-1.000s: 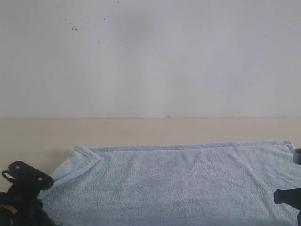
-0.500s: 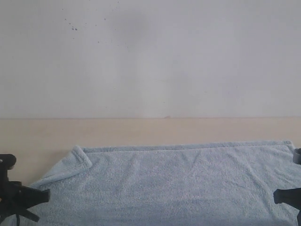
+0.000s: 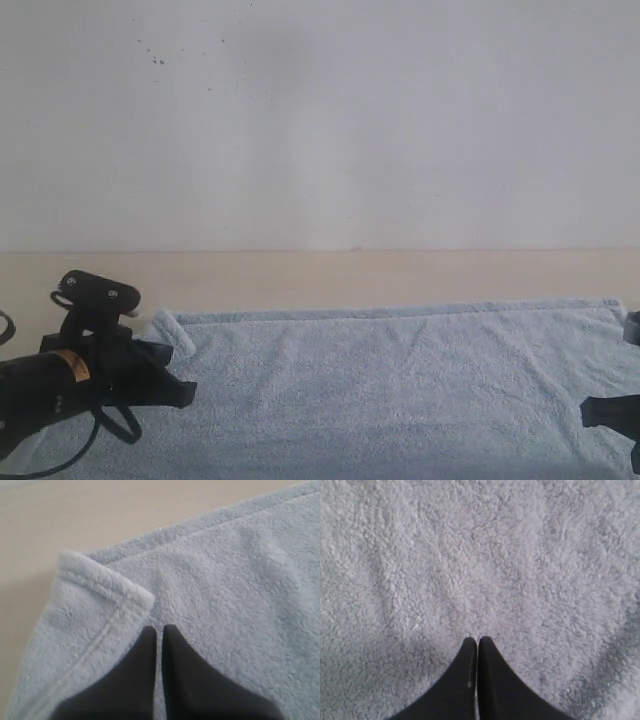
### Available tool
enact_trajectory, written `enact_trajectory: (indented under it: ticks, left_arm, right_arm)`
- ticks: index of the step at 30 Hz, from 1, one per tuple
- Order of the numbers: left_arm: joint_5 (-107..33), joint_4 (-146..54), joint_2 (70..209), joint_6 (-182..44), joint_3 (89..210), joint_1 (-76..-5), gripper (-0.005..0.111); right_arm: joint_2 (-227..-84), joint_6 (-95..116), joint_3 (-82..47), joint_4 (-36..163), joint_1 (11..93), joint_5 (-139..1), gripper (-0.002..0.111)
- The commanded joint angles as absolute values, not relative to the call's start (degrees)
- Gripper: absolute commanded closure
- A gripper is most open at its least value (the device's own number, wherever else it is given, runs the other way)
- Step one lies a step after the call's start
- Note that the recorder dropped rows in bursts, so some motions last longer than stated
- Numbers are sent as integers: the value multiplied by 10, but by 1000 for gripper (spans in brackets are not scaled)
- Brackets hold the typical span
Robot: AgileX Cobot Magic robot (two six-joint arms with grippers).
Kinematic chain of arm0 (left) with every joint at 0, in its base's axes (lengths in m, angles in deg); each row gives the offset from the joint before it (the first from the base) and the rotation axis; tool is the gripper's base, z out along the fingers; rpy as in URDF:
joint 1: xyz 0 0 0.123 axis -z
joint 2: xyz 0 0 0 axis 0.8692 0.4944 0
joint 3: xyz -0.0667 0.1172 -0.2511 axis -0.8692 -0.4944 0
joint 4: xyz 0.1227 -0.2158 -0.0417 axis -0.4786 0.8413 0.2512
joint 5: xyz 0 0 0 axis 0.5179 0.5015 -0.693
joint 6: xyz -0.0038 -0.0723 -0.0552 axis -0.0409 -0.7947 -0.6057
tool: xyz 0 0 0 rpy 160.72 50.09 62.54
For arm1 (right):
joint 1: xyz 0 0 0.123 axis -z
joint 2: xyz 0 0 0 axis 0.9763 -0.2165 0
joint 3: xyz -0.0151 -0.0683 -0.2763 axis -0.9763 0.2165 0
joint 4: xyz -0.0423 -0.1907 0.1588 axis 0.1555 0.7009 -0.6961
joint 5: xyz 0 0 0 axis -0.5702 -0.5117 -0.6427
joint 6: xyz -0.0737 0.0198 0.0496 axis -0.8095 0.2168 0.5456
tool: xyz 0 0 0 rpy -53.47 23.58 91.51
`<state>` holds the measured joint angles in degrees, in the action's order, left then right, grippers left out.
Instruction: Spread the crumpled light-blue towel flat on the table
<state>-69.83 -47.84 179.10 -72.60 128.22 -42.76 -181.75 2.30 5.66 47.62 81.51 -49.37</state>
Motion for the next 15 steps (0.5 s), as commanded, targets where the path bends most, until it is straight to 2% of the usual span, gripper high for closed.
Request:
enact_trajectory:
  ticks: [1,11,15]
  left_arm:
    - [-604,-487,1808,-647,1340,-432,103]
    - [-543,-487,1830,-598,1358,-435,103]
    - [-543,-487,1839,-574,1358,-468,103]
  right_arm:
    - [-1836,18,60,474,815,-514,108]
    - [-1860,14,60,474,815,-524,108]
    - [-1860,14,60,474,815,-522,108]
